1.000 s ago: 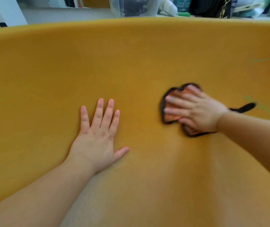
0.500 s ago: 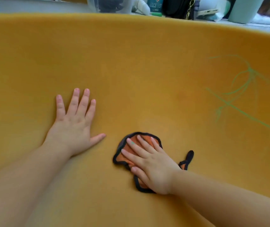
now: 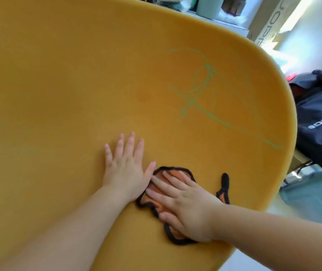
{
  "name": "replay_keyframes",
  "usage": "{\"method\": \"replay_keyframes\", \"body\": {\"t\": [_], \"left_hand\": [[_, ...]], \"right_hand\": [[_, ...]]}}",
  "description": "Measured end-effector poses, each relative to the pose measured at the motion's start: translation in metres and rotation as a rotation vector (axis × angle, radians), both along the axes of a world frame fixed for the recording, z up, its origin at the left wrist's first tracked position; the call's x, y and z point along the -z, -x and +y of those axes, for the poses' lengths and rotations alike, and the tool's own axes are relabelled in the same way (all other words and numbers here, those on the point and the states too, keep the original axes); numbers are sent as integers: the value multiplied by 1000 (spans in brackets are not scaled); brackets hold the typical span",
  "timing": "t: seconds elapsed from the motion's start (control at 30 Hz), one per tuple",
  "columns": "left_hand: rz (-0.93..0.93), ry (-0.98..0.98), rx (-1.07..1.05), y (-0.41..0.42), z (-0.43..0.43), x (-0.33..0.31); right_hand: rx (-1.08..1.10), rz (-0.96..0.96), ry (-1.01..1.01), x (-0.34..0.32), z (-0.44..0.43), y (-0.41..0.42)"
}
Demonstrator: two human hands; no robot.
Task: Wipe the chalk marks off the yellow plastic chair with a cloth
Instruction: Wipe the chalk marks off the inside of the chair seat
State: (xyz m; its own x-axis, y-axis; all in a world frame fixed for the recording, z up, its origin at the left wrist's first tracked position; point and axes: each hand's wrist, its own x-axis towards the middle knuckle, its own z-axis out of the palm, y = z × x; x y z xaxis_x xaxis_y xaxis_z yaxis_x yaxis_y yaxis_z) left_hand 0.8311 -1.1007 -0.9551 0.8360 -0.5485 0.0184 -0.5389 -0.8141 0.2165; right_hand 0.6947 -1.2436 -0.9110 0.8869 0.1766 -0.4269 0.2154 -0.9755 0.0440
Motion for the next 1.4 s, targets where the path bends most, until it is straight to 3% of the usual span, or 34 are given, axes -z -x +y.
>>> {"method": "replay_keyframes", "body": {"t": [0.1, 0.23, 0.3, 0.4, 0.5, 0.6, 0.67, 0.73, 0.8, 0.87, 0.97, 1.07, 1.17, 1.27, 1.4], "left_hand": [[22, -56, 15, 3, -8, 12], [22, -88, 18, 3, -9, 13], [29, -91, 14, 4, -10, 13], [37, -84, 18, 5, -9, 12], [31, -81, 24, 5, -8, 12], [32, -77, 28, 6, -7, 12], [42, -79, 30, 5, -7, 12], [41, -91, 37, 5, -8, 12], [40, -92, 31, 5, -8, 13], [44, -97, 32, 4, -9, 12], [42, -95, 31, 4, -8, 13], [30, -88, 29, 5, -8, 15], [23, -79, 27, 5, -8, 16], [36, -66, 35, 5, -8, 16], [38, -83, 42, 5, -8, 16]], "right_hand": [[-33, 71, 120, -35, -47, 20], [83, -298, 663, -100, -156, -35], [257, -417, 793, -115, -170, -61], [370, -438, 640, -73, -138, -70], [258, -233, 359, -21, -77, -28], [91, -24, 248, -27, -58, 16], [7, -117, 386, -52, -98, 6], [15, -310, 650, -91, -151, -29], [150, -461, 856, -125, -181, -64], [308, -559, 874, -121, -175, -88], [456, -612, 662, -69, -132, -103], [445, -475, 385, -17, -75, -100], [291, -281, 273, 7, -50, -72], [115, -349, 439, -32, -104, -59], [275, -615, 843, -120, -181, -91]]}}
